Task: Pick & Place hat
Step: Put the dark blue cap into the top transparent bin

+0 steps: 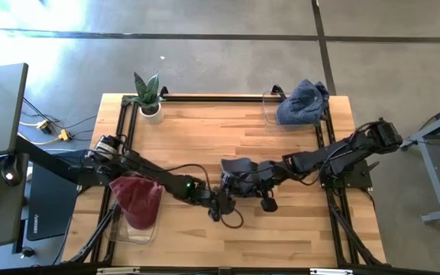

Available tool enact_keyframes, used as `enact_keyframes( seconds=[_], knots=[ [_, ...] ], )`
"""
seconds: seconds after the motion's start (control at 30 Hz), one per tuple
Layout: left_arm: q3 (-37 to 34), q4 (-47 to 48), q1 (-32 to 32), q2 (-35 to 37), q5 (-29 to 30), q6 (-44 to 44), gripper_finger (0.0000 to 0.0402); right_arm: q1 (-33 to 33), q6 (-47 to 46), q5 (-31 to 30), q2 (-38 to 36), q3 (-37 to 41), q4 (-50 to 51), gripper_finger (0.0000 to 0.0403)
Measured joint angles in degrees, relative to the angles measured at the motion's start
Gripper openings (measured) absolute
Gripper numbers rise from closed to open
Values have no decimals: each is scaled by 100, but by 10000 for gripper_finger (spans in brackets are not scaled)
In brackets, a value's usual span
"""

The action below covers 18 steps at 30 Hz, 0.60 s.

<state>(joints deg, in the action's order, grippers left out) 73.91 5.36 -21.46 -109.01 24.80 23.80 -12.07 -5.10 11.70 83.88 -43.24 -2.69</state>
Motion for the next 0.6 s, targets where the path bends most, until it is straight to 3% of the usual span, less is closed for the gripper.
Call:
enact_keyframes(
  seconds=[0.1, 0.27, 0.47, 0.53, 0.6],
  knots=[
    [4, 23, -14, 4, -53, -51, 242, -87, 97, -246, 0, 0, -10, 16],
    [4, 36, -15, 4, -66, -46, 145, -206, 365, -506, -2, 0, -8, 24],
    [4, 255, -17, 4, -23, -10, 26, -376, 704, -567, -219, -7, 30, 121],
    [4, 377, -23, 4, 155, -9, 8, -625, 981, -814, -313, -7, 119, 158],
    [4, 512, -23, 4, 355, -9, 11, -1011, 1288, -1436, -371, -9, 315, 187]
  ],
)
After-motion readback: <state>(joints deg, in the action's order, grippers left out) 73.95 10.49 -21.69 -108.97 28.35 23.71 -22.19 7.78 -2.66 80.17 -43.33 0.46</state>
